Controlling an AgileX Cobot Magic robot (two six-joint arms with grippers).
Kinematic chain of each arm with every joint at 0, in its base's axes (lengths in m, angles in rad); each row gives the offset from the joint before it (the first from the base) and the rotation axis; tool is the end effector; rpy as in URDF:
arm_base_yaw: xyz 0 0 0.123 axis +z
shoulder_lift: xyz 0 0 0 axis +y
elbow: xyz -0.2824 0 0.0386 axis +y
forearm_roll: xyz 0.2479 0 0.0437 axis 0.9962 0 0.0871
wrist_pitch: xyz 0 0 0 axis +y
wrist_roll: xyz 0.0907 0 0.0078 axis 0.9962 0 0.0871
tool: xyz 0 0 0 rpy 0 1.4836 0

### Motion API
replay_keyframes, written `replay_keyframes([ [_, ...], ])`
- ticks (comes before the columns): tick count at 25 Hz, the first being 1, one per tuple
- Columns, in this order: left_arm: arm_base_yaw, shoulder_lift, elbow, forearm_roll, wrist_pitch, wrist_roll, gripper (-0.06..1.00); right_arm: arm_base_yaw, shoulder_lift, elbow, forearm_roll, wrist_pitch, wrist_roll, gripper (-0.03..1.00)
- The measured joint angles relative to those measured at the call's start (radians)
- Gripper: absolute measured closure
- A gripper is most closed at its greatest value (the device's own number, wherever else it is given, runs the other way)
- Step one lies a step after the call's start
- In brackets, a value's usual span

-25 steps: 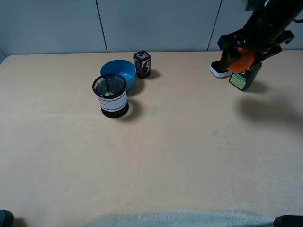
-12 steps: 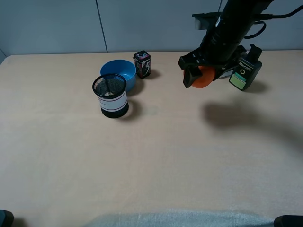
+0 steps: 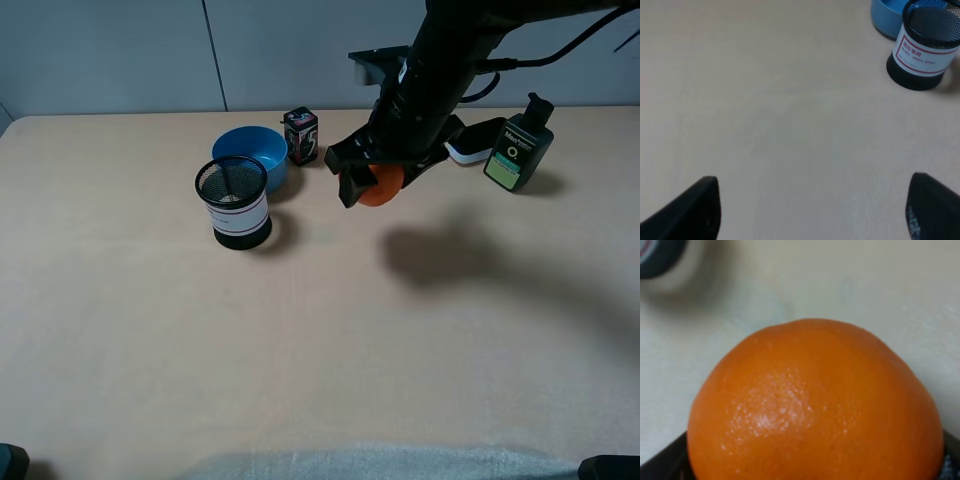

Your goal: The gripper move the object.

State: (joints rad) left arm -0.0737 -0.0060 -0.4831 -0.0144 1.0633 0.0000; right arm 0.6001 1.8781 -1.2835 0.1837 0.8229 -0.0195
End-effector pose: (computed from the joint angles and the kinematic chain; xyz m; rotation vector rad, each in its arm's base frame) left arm -0.0040 -0.0009 0.2722 0.0764 2.0569 -0.0629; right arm 0.3019 0.2214 0.1904 -0.7422 2.8430 0.3126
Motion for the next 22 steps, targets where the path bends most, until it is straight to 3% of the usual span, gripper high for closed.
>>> replay_keyframes([
  [9, 0.0, 0.0, 0.0, 0.0, 0.0, 0.0, 0.19, 0.063, 0.083, -0.017, 0.007, -0.025, 0.0, 0.42],
  [22, 0.0, 0.0, 0.0, 0.0, 0.0, 0.0, 0.19, 0.089, 0.181, -0.13, 0.016, 0.003, 0.0, 0.42],
])
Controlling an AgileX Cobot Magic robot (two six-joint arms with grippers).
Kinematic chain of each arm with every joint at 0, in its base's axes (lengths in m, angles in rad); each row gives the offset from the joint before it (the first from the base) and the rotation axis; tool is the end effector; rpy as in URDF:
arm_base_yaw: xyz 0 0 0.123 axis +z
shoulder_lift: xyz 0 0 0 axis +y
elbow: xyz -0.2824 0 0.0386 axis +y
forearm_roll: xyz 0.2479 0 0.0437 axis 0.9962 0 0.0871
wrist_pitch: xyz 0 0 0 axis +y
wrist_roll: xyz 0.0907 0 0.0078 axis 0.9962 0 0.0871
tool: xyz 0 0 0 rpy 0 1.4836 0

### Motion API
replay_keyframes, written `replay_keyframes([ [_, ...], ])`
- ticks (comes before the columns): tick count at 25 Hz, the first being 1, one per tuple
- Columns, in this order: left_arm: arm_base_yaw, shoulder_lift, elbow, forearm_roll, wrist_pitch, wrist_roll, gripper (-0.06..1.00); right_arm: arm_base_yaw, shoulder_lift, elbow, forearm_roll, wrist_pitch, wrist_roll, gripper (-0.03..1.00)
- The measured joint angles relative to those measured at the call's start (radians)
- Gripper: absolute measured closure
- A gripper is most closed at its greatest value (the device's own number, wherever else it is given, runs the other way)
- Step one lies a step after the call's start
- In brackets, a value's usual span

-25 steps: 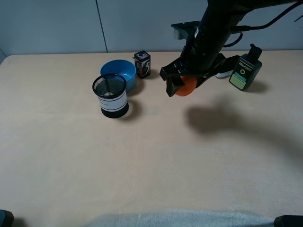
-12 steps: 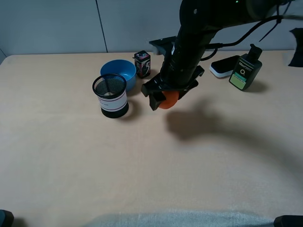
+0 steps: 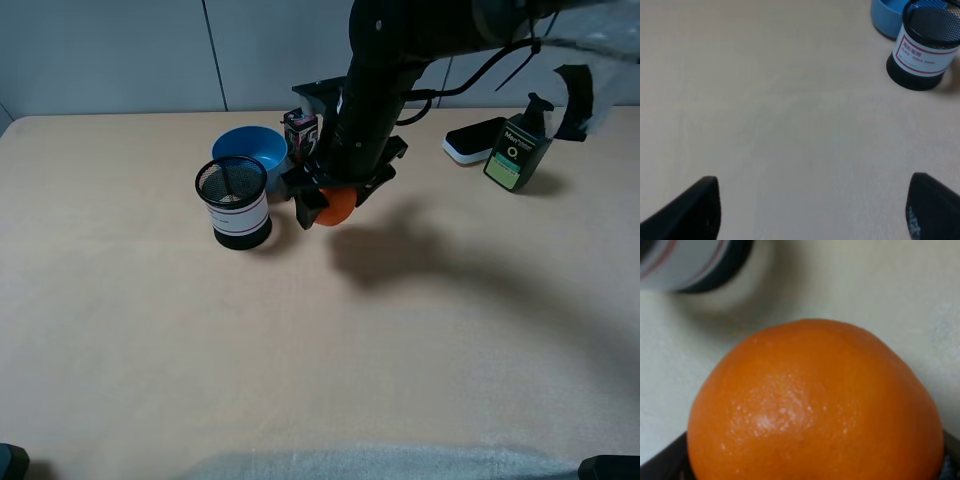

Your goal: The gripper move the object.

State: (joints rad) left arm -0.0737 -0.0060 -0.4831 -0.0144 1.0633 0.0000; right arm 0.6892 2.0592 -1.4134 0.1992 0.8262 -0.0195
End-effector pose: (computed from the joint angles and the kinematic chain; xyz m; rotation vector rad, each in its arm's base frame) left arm -0.0040 -0.0009 0.2722 0.0764 2.0569 -0.0629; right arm 0.3067 0.2699 0.1516 -0.8687 2.8737 0.3177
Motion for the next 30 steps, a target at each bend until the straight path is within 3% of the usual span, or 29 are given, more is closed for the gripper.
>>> replay_keyframes([
  [11, 0.0, 0.0, 0.0, 0.0, 0.0, 0.0, 0.19, 0.029, 0.076, -0.077, 0.0, 0.011, -0.001, 0.42],
  [30, 0.0, 0.0, 0.0, 0.0, 0.0, 0.0, 0.19, 0.035, 0.135, -0.08, -0.024, 0.033, -0.002, 0.42],
])
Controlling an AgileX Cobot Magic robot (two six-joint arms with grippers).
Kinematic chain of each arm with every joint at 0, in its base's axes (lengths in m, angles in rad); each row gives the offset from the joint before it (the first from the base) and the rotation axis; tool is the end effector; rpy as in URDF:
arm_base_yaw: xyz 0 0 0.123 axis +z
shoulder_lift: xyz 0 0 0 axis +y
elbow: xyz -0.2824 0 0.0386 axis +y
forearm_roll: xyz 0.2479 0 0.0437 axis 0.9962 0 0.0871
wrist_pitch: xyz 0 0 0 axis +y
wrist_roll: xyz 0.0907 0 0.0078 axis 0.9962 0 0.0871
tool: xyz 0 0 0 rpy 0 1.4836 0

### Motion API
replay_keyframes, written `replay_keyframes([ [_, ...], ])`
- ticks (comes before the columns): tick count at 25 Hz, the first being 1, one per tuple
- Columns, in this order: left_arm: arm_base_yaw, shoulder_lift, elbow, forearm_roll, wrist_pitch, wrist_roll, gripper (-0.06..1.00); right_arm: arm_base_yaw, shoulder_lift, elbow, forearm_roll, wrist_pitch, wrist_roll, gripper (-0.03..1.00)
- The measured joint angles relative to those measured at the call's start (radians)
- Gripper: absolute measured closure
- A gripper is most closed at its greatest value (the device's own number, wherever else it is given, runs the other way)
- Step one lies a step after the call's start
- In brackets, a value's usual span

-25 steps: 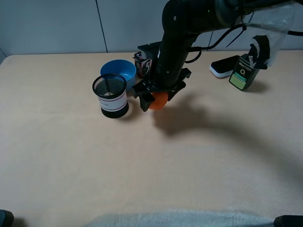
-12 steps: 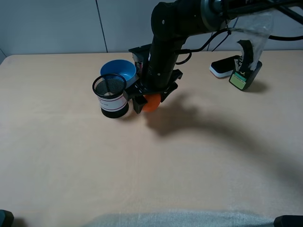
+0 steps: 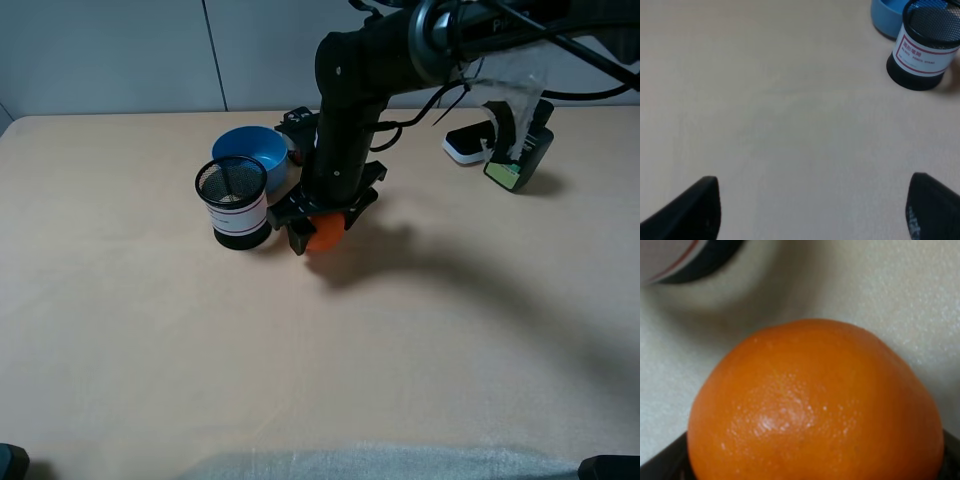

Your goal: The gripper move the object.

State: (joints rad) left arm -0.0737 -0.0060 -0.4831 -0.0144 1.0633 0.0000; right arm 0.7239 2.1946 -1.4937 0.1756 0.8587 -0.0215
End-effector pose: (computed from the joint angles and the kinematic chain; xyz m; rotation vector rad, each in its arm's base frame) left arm -0.0040 -0.0009 0.2722 0.0764 2.0569 -0.0629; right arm 0.3092 0.2894 0.1135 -0.9666 2.9315 0.2533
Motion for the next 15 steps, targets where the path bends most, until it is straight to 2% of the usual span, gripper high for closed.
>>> replay_keyframes([
  [15, 0.0, 0.0, 0.0, 0.0, 0.0, 0.0, 0.19, 0.0, 0.001, 0.0, 0.0, 0.0, 0.0, 0.42],
])
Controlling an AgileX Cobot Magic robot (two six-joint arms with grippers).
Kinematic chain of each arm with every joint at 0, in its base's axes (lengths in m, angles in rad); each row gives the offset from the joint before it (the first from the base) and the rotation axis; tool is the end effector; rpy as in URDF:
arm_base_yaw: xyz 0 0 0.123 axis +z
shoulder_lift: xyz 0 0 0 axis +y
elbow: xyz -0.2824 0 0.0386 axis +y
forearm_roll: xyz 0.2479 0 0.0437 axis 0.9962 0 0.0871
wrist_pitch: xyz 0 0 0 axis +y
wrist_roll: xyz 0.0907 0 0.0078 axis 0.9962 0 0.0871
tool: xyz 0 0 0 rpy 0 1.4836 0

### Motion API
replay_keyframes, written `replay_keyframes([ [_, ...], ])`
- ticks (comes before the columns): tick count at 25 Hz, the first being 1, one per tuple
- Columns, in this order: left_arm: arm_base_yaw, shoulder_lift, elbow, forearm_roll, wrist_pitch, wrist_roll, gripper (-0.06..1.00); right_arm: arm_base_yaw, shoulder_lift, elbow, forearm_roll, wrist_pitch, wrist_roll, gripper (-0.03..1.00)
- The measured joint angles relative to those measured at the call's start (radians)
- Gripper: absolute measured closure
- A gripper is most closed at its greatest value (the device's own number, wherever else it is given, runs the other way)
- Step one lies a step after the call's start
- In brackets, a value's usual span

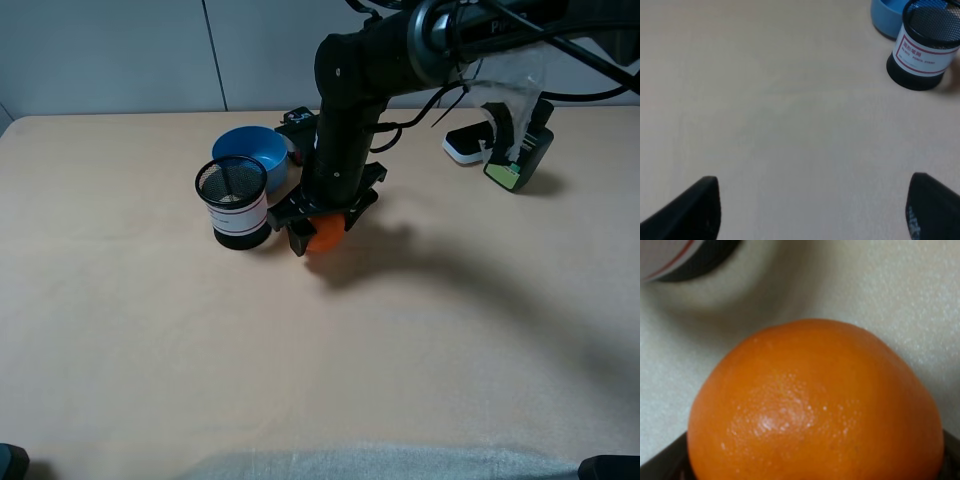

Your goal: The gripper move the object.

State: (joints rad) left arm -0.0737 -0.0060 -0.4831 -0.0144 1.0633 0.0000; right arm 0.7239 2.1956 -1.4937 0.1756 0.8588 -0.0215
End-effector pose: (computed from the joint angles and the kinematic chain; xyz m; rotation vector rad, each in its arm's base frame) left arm -0.0040 -0.0009 0.2722 0.0764 2.0569 -0.0629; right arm 0.3092 0.2894 0.1130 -0.9669 2.9326 0.2527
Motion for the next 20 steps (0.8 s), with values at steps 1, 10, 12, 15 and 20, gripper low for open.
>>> replay_keyframes([
  [1, 0.0, 0.0, 0.0, 0.0, 0.0, 0.0, 0.19, 0.0, 0.0, 0.0, 0.0, 0.0, 0.0, 0.42],
  [10, 0.0, 0.0, 0.0, 0.0, 0.0, 0.0, 0.19, 0.0, 0.0, 0.0, 0.0, -0.001, 0.0, 0.42],
  [12, 0.0, 0.0, 0.0, 0.0, 0.0, 0.0, 0.19, 0.0, 0.0, 0.0, 0.0, -0.001, -0.001, 0.42],
  [15, 0.0, 0.0, 0.0, 0.0, 0.0, 0.0, 0.19, 0.0, 0.0, 0.0, 0.0, 0.005, -0.001, 0.42],
  [20, 0.0, 0.0, 0.0, 0.0, 0.0, 0.0, 0.19, 0.0, 0.0, 0.0, 0.0, 0.015, -0.001, 0.41],
])
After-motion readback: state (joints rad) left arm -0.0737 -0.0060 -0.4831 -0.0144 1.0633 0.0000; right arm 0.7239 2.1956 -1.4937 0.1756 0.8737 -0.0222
